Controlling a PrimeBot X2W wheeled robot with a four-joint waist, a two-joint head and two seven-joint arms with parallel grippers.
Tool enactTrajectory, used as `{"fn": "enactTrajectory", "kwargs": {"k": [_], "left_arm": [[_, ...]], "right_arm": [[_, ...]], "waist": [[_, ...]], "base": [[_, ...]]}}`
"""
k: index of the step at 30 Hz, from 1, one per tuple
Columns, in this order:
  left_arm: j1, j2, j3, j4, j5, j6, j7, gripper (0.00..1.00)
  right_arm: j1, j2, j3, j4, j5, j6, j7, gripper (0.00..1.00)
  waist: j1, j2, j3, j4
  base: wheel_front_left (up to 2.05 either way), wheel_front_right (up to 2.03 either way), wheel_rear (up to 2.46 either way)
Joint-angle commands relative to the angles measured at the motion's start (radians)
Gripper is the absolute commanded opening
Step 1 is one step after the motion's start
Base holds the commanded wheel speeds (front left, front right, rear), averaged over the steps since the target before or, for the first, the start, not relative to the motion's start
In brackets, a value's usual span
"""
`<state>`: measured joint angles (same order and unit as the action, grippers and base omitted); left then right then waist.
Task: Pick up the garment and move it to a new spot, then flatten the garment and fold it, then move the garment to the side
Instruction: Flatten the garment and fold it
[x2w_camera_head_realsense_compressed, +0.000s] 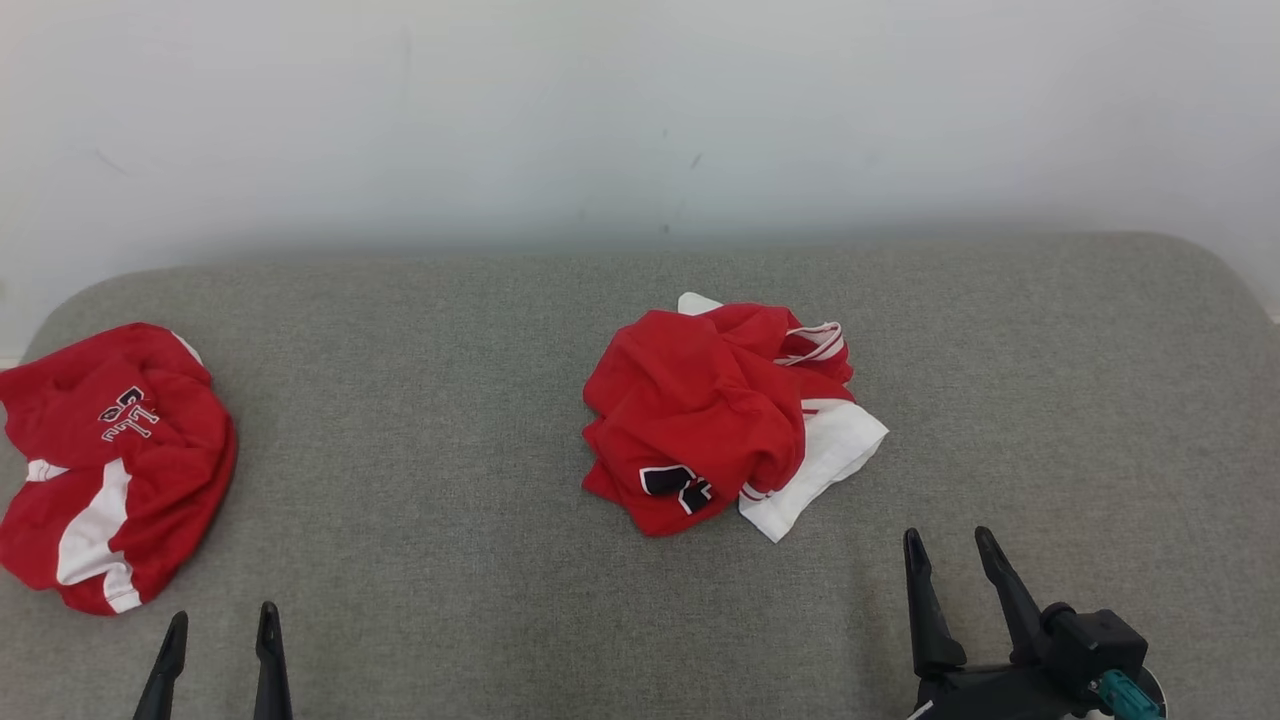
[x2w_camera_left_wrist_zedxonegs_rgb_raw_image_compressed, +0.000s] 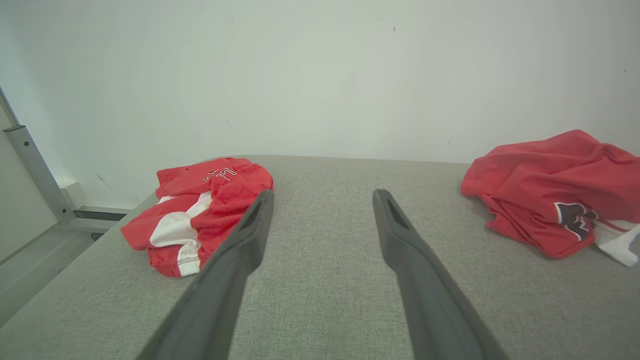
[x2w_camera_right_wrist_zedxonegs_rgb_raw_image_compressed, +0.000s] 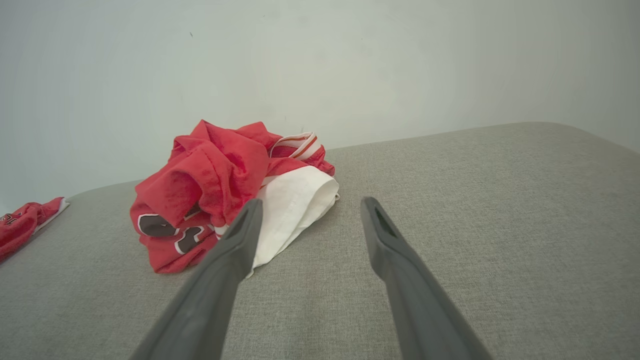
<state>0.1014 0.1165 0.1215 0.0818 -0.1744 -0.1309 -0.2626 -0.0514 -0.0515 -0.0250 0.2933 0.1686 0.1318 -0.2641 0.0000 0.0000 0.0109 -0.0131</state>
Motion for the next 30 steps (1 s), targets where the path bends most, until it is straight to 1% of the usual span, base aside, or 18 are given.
{"fn": "enactTrajectory", "kwargs": {"k": [1,13,21,25,30], "left_arm": [[-0.005,0.002,0.0,0.001,-0.001,0.001,-0.003,1.0],[0.003,-0.004,0.002,0.0,0.003,0.001,-0.003,1.0],[-0.009,-0.006,-0.012,0.003,0.004,0.001,-0.003,1.0],[-0.014,-0.008,-0.024,0.002,0.002,0.001,-0.003,1.0],[-0.025,-0.012,-0.043,0.001,-0.001,0.001,-0.003,1.0]], "right_arm": [[0.005,0.002,0.0,0.001,-0.001,-0.002,-0.001,1.0],[0.007,0.002,0.006,0.006,-0.003,-0.002,0.0,1.0],[-0.049,0.002,0.057,0.026,-0.042,-0.002,-0.001,1.0],[-0.099,0.002,0.071,0.074,-0.083,-0.002,-0.001,1.0],[-0.172,-0.008,0.074,0.197,-0.131,-0.002,-0.001,1.0]], "waist": [[0.0,0.0,-0.001,0.0],[0.0,0.0,-0.007,0.005],[0.0,0.0,-0.005,0.029],[0.0,0.0,0.003,0.055],[0.0,0.0,0.021,0.093]], "base": [[0.0,0.0,0.0],[0.0,0.0,0.0],[0.0,0.0,0.0],[0.0,0.0,0.0],[0.0,0.0,0.0]]}}
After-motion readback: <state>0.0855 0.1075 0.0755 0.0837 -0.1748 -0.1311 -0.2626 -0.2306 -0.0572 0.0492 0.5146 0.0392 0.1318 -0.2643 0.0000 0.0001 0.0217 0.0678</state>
